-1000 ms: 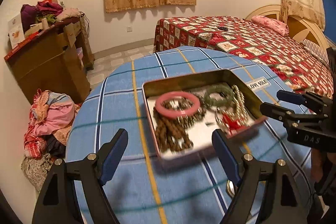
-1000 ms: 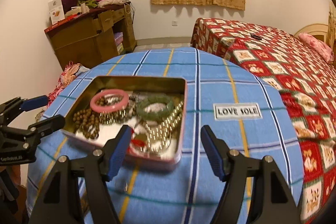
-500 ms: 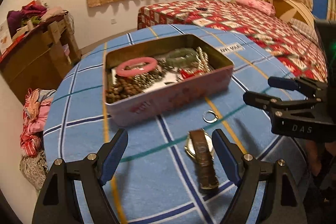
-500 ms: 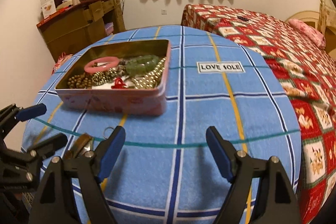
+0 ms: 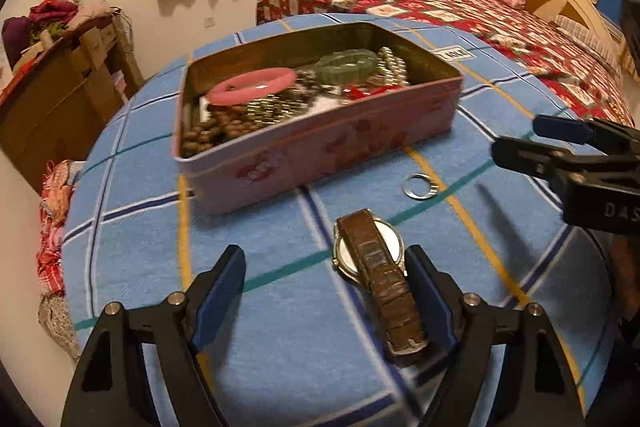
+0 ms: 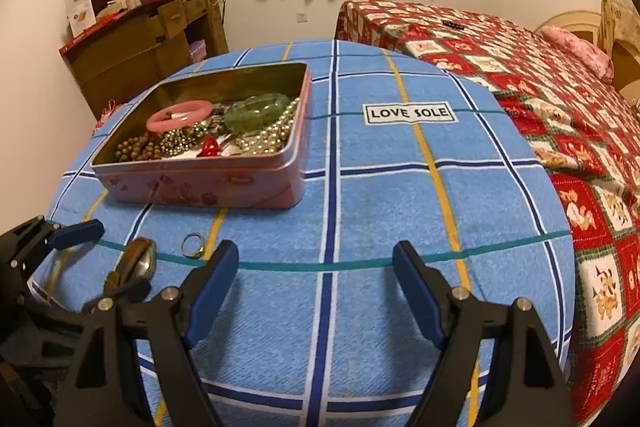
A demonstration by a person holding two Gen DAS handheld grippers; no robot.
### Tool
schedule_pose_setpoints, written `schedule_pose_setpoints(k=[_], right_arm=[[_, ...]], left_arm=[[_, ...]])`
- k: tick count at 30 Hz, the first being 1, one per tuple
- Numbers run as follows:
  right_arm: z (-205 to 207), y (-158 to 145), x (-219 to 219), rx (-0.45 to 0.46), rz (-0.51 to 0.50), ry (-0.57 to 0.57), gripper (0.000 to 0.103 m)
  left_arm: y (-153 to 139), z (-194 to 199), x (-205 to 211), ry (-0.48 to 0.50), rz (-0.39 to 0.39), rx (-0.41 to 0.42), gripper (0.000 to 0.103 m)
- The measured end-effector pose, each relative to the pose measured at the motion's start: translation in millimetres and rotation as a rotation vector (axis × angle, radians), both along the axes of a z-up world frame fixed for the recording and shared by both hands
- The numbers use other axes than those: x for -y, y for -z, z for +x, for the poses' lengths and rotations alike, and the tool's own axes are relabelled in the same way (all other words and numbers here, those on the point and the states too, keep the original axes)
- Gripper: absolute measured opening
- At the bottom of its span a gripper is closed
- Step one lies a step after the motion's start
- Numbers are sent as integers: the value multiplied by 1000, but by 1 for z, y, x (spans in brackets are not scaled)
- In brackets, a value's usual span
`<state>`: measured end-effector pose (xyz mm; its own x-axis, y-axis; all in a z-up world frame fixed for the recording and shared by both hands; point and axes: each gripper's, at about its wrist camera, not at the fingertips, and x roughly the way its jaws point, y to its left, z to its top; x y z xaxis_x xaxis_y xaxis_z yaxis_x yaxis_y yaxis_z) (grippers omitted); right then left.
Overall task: Organize jewelry
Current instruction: 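Move the left tool to the brown leather watch and the right tool to the silver ring, then grasp the watch strap with the left tool while the right tool grasps the silver ring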
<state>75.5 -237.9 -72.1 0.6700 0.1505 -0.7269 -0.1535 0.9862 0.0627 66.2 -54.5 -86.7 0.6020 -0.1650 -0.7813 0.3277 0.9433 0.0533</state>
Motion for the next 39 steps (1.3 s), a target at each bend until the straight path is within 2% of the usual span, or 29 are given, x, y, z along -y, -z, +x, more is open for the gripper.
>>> schedule_pose_setpoints(k=[5,11,16,18,22,31,34,36,37,39], right_arm=[[0,0,-11,-10,6,-28,82],[1,-1,-34,-12,-2,-91,82],[3,4,-55,-36,-36,-154,76],[5,7,-62,-53,-54,-173,66],[9,13,-69,-85,-71,-188,53],[5,14,-78,-77,-112,-210,49],[2,13,-81,-71,-111,-238,37],[-1,13,-86,-64,-116,-265,20],[-2,13,-88,-64,-111,-275,20],[-4,13,-89,-61,-106,-280,12]], left_arm=[[-1,6,-23,-34,-34,-10,55],[-2,9,-38,-56,-39,-1,36],[-2,10,-43,-72,-42,7,36],[-2,9,-43,-77,-43,12,36],[-1,9,-44,-82,-47,21,36],[-1,7,-45,-90,-56,30,36],[-1,8,-44,-91,-57,31,36],[-1,8,-44,-92,-60,31,36],[-1,7,-45,-91,-61,31,36],[-2,7,-46,-91,-66,30,36]])
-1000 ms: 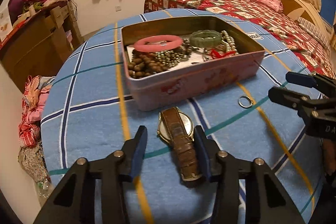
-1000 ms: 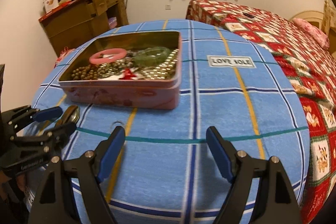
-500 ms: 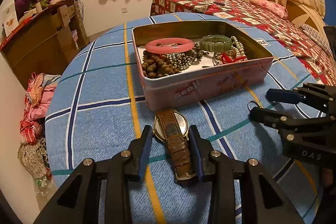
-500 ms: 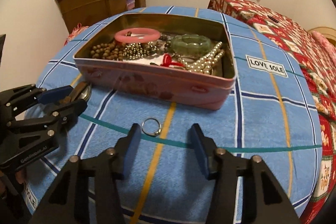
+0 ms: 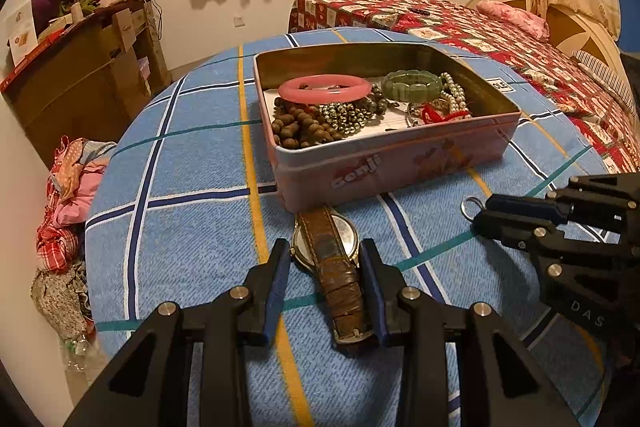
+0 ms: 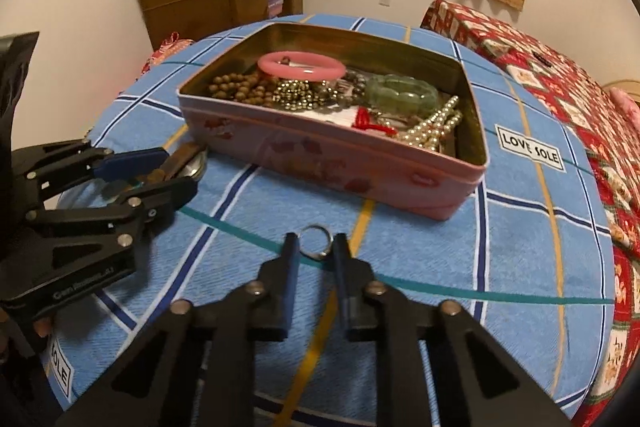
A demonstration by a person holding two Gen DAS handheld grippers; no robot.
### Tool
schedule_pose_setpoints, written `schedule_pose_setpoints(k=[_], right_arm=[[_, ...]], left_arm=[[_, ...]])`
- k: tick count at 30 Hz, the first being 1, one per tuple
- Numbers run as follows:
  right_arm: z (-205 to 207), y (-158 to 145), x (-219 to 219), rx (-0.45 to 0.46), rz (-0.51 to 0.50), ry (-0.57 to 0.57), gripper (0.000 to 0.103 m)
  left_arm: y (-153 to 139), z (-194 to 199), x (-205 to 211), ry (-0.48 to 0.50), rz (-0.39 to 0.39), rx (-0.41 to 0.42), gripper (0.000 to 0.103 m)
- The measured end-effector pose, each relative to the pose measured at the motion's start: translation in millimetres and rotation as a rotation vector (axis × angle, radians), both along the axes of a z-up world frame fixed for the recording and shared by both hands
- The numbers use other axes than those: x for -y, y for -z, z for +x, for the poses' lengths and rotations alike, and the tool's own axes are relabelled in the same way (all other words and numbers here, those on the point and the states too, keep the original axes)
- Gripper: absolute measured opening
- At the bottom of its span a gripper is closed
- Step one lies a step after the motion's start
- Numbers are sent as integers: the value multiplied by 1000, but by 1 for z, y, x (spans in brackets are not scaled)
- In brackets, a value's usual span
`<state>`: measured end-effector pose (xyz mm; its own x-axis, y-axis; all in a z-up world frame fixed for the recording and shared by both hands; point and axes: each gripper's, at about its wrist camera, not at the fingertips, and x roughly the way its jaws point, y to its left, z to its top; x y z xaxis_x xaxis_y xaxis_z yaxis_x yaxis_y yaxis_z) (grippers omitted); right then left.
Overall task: Organize jewelry
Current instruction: 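Grasp the watch strap with the left tool while the right tool grasps the silver ring, then carry the watch and ring over the tin and lower them inside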
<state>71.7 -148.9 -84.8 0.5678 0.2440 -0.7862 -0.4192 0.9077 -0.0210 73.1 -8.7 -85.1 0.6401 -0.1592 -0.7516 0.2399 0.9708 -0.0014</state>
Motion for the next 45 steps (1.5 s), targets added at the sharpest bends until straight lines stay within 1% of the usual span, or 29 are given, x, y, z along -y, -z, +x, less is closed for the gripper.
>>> schedule_pose_setpoints(k=[3,7,12,13,14,15,17,20,22,25,26,27,28,29,30,32,39,45], right_arm=[[-1,0,5,-12,34,4,9],[-2,-2,10,-13,67,11,9],[-4,-3,6,-7,48,4,9],[-4,-3,5,-3,46,-3,11],[-3,-4,4,0,40,-3,18],[-2,-3,2,0,34,1,34],[-1,-3,2,-3,36,7,51],[4,-4,2,-2,31,23,51],[10,0,0,-24,20,27,51],[10,-1,-5,-16,-13,16,50],[10,-1,-7,-14,-18,13,47],[10,-1,-8,-14,-17,9,41],[9,-1,-9,-15,-13,2,37],[9,-2,-11,-12,-15,-3,27],[7,-2,-12,-9,-16,-11,22],[5,-2,-13,-5,-17,-14,22],[-2,-5,-3,-8,36,-5,21],[-12,-17,5,26,61,4,21]], left_arm=[[0,-1,0,6,-7,1,36],[-1,-3,2,18,-17,2,36],[-1,-3,1,17,-24,2,36],[-1,-3,0,16,-26,2,36],[-1,-4,0,15,-26,2,36],[-1,-4,1,13,-27,2,36],[-1,-4,2,11,-27,2,36],[0,-4,2,11,-28,2,36],[0,-4,2,13,-26,3,36],[0,-4,2,12,-23,3,36],[0,-3,1,13,-22,2,36],[0,-3,1,12,-20,2,36],[0,-3,1,13,-20,2,36],[-1,-4,1,16,-21,2,36],[-1,-3,0,18,-24,2,36],[-1,-2,0,20,-26,1,36],[-4,-6,3,33,-41,0,36],[-21,-14,8,57,-54,30,36]])
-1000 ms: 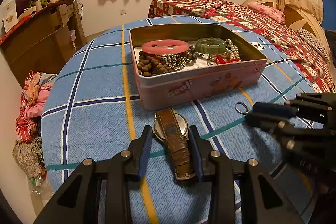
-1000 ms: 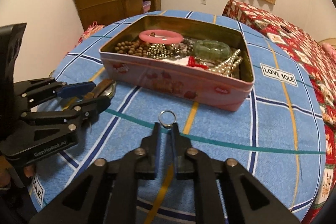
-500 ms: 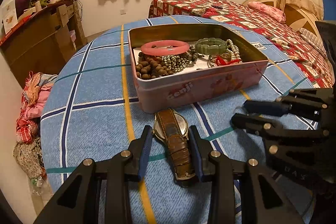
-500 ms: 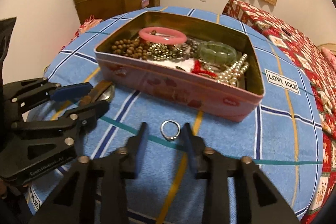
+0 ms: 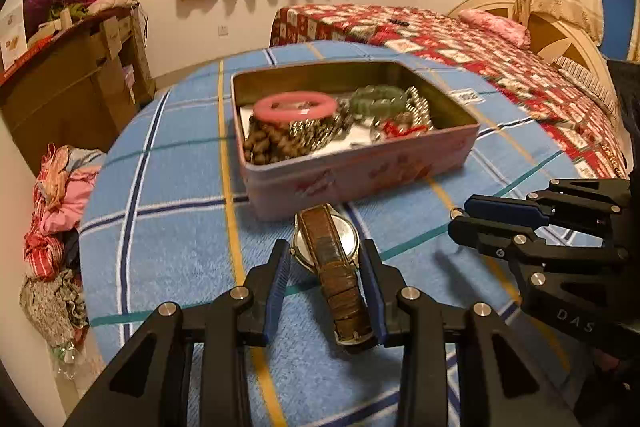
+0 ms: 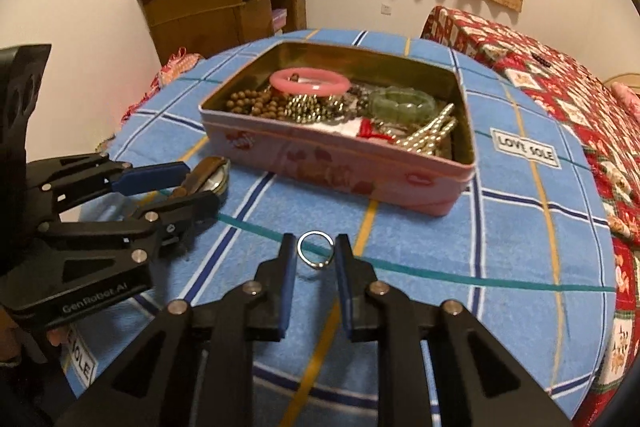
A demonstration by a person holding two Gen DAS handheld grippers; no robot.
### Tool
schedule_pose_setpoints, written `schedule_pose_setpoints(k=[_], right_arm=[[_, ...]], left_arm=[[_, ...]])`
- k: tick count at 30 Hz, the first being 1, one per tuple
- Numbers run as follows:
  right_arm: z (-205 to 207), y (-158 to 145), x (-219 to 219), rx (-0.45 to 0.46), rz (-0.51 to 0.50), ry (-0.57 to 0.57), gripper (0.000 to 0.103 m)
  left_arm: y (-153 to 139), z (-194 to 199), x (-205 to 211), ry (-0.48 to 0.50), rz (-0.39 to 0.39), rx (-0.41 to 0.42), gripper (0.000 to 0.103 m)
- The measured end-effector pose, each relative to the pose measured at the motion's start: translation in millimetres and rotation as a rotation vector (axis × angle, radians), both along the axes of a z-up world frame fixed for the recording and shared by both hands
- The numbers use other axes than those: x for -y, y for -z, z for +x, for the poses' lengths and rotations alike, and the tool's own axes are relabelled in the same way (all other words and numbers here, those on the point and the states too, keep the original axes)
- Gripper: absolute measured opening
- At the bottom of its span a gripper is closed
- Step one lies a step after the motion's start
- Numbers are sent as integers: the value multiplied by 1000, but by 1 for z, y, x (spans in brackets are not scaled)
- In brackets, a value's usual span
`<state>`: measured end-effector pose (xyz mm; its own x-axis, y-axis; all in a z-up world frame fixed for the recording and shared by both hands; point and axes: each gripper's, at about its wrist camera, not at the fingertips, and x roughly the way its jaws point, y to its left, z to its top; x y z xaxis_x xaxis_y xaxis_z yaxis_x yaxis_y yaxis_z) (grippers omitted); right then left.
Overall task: Organize jewelry
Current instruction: 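Carry the watch and ring over the tin and lower them inside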
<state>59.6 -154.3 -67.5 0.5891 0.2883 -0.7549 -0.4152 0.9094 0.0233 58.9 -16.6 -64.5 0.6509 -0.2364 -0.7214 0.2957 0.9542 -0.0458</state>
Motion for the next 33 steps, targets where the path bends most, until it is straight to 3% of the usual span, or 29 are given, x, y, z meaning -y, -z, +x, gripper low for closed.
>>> schedule_pose_setpoints(k=[15,33], right_arm=[[12,-50,13,116,44,12,21],[50,-69,15,156,49,16,21]], left_arm=[[-58,10,10,33,7,114,36],[-74,58,14,23,36,140,36]])
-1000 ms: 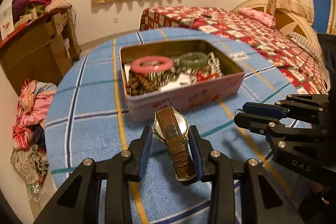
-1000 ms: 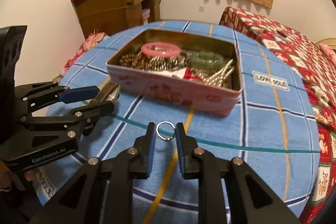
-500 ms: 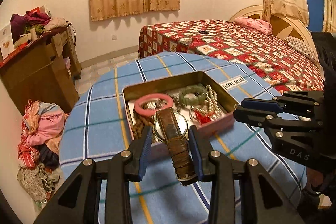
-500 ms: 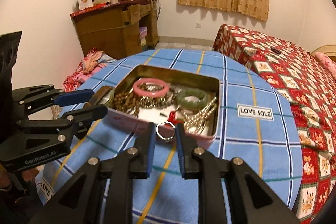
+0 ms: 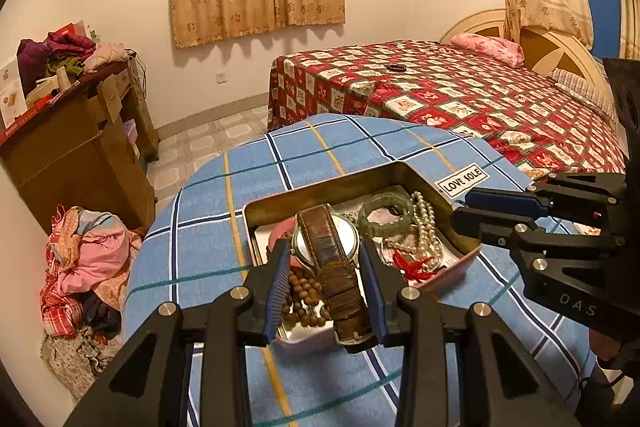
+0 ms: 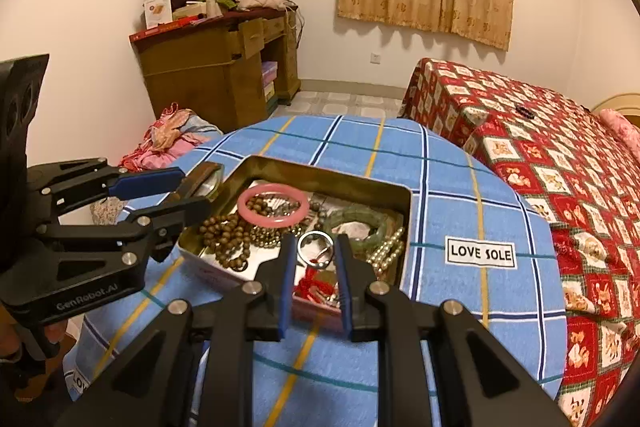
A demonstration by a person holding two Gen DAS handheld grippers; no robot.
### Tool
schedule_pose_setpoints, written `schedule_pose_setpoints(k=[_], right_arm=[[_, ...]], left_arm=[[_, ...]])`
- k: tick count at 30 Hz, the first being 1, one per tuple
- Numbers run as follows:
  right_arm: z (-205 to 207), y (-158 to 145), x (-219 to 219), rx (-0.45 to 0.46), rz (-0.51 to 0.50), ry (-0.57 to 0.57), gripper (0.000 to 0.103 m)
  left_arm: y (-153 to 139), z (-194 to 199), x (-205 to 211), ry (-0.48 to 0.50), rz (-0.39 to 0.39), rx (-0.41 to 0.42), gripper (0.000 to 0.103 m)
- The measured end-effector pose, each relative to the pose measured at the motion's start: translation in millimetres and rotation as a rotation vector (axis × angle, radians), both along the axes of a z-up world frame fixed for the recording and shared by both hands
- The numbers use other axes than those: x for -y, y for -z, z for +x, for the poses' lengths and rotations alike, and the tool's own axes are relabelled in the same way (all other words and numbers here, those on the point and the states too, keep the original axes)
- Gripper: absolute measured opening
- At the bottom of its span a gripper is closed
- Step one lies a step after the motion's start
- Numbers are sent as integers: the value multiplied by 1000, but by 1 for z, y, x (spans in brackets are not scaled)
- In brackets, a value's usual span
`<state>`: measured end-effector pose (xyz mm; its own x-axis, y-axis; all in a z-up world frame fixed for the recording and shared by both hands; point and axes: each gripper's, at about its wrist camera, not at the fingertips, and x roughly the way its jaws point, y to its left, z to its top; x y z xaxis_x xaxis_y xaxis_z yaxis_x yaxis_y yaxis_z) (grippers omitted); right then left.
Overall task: Organize jewelry
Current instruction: 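Carry the watch and ring over the tin and lower them inside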
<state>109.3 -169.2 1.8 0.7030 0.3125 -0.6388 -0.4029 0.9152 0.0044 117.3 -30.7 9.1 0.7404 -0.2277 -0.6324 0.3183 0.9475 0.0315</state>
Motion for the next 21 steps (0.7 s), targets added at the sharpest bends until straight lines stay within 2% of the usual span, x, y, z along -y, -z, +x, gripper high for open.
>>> schedule_pose_setpoints(k=[21], right_arm=[[46,11,4,-37,0,36,21]], left_arm=[[21,43,6,-22,25,-55,36]])
